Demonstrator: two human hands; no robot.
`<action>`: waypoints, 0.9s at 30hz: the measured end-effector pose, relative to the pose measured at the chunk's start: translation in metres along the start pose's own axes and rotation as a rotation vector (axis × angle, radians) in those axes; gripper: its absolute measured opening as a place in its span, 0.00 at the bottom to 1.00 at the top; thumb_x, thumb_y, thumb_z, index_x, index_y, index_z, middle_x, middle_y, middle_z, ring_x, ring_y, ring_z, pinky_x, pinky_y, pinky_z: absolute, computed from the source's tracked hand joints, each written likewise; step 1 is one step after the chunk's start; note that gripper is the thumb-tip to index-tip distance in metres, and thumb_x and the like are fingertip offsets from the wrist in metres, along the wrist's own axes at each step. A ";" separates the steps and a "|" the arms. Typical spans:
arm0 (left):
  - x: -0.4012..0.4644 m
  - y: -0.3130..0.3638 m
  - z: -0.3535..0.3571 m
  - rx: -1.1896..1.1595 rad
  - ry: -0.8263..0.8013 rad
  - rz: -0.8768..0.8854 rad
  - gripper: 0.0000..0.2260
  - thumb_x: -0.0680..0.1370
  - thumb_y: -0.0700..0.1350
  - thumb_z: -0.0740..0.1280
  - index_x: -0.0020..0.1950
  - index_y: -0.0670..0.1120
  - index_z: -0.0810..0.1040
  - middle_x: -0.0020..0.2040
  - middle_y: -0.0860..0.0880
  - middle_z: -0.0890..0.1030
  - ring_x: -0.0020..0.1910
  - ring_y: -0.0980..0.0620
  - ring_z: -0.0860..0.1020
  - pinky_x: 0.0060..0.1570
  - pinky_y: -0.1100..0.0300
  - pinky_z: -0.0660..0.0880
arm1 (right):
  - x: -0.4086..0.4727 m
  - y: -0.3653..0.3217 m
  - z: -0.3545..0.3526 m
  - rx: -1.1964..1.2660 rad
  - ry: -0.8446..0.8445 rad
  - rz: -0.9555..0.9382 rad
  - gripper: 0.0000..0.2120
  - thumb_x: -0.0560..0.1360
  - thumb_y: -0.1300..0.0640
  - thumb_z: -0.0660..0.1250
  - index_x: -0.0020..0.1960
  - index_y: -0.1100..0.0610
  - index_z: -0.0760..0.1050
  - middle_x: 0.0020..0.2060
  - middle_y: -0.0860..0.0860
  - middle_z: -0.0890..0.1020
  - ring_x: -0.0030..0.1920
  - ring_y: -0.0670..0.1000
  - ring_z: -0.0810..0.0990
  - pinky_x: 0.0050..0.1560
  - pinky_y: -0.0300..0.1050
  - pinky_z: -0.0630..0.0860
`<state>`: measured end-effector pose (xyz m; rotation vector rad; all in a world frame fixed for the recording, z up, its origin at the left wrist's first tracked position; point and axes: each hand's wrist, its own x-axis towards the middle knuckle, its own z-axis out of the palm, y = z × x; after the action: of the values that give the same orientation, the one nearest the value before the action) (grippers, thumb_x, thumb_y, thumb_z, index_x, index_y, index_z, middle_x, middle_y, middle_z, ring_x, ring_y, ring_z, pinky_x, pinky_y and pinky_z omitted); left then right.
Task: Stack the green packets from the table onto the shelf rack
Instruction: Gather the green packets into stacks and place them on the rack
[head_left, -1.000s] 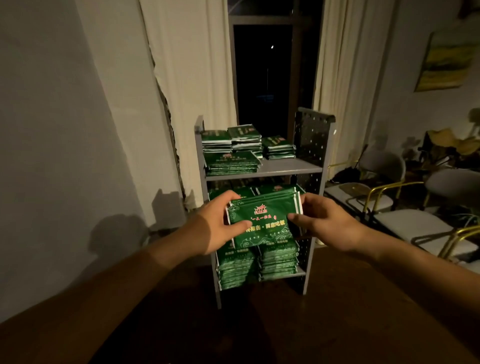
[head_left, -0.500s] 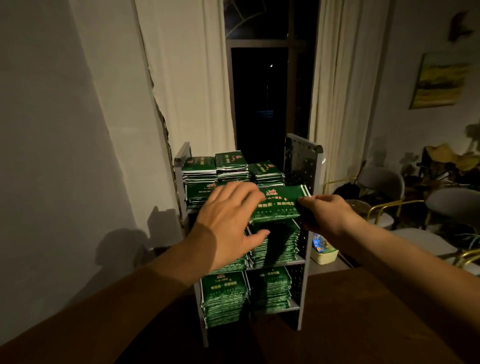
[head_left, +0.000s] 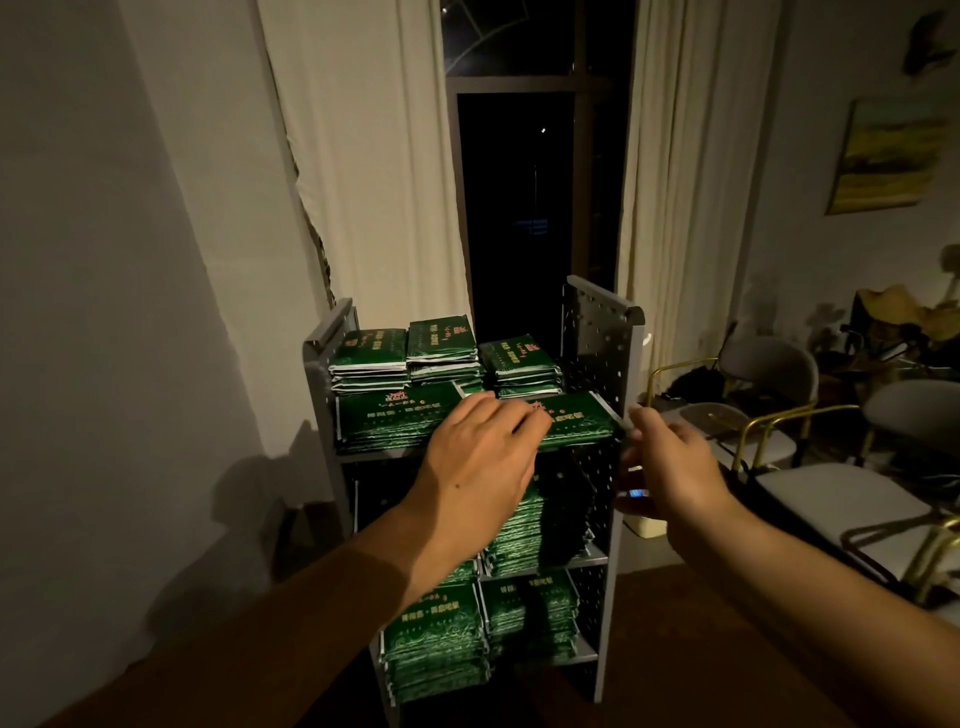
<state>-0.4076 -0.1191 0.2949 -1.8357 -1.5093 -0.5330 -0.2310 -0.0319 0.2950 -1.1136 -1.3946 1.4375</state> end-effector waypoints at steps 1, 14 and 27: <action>0.001 0.000 0.002 -0.005 -0.003 -0.011 0.15 0.73 0.42 0.76 0.58 0.45 0.79 0.53 0.49 0.83 0.52 0.48 0.82 0.64 0.49 0.76 | -0.004 0.005 -0.002 -0.131 0.038 -0.162 0.14 0.82 0.44 0.59 0.50 0.55 0.73 0.42 0.56 0.80 0.40 0.54 0.80 0.36 0.53 0.80; 0.007 -0.013 0.010 0.161 0.061 0.026 0.12 0.74 0.46 0.71 0.55 0.45 0.75 0.50 0.47 0.77 0.48 0.46 0.75 0.52 0.51 0.69 | 0.016 -0.003 0.030 -0.889 -0.085 -0.801 0.08 0.78 0.46 0.61 0.50 0.49 0.76 0.43 0.49 0.82 0.43 0.53 0.81 0.44 0.50 0.79; -0.012 -0.009 -0.004 0.129 -0.076 0.039 0.09 0.79 0.49 0.61 0.46 0.46 0.77 0.41 0.48 0.74 0.39 0.49 0.71 0.41 0.52 0.69 | 0.017 0.001 0.035 -0.747 -0.238 -0.707 0.06 0.77 0.51 0.64 0.43 0.49 0.77 0.35 0.46 0.81 0.38 0.47 0.79 0.40 0.51 0.78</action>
<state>-0.4185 -0.1298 0.2915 -1.7993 -1.5185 -0.3431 -0.2693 -0.0248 0.2930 -0.7263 -2.3007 0.5431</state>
